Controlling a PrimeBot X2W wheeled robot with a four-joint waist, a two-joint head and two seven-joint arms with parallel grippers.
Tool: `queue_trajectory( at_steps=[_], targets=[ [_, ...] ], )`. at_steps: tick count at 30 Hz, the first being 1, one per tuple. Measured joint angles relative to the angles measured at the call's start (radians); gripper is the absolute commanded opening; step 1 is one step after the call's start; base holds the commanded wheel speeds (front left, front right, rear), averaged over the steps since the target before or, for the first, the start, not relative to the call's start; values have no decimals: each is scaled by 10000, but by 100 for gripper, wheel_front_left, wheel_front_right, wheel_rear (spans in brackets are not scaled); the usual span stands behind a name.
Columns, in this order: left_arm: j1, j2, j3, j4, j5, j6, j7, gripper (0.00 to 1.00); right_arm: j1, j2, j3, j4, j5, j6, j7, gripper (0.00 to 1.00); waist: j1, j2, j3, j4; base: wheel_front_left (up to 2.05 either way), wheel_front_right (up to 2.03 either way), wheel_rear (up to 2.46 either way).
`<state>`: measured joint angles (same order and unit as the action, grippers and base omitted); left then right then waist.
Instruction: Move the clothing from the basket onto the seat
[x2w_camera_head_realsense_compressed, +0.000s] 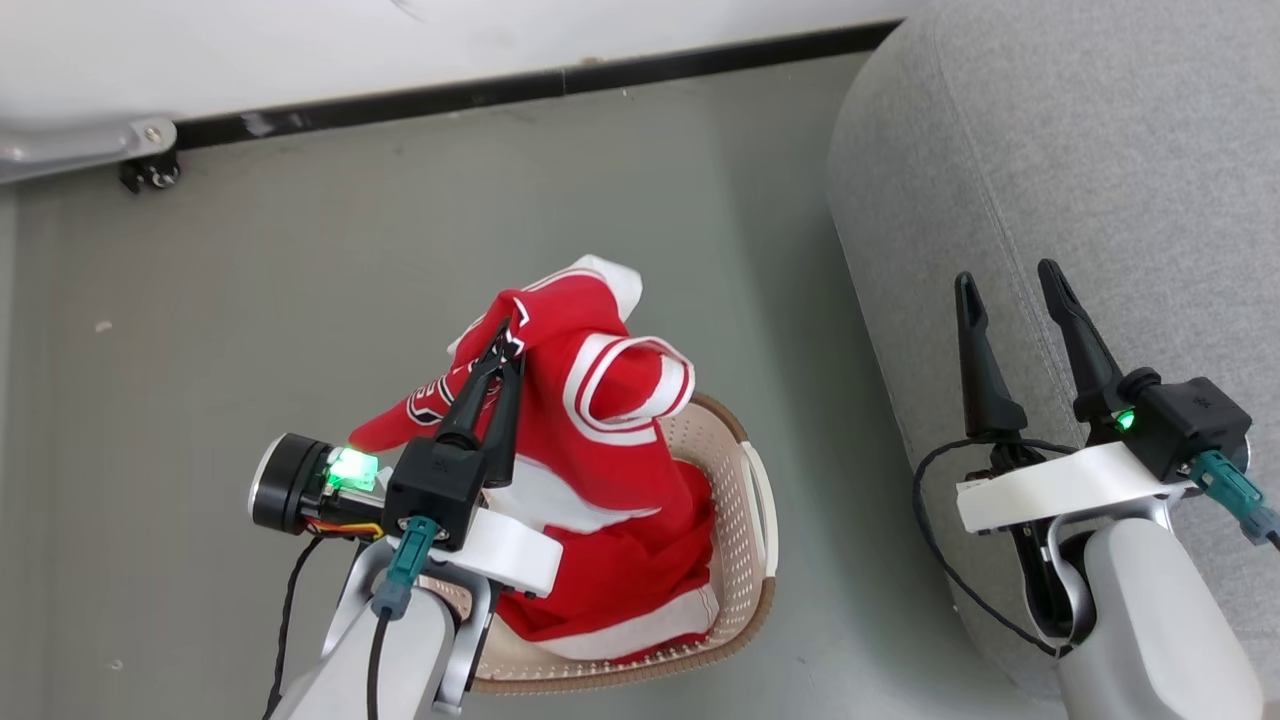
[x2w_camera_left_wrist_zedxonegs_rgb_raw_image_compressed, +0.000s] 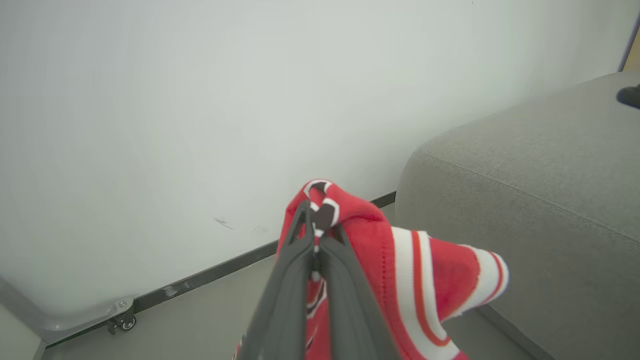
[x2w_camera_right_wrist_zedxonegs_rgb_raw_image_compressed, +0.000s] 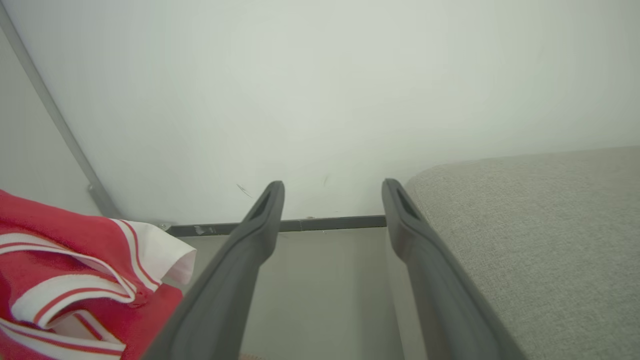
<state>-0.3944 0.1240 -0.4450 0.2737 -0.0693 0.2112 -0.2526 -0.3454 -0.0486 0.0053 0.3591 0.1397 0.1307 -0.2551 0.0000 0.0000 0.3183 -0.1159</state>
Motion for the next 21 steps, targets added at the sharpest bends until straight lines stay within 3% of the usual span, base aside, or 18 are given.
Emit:
queue_trajectory(
  at_steps=[5,21],
  targets=[
    [254,29,44,-167,-102,-6,0,0,279,0,-46,109,-40,0,0,100,0,0,-462,145,0,0,0],
    [399,38,25,-698,-462,-627,0,0,1006,-13,391,506,-98,-2,2,100,0,0,-1777,715,0,0,0]
  ],
)
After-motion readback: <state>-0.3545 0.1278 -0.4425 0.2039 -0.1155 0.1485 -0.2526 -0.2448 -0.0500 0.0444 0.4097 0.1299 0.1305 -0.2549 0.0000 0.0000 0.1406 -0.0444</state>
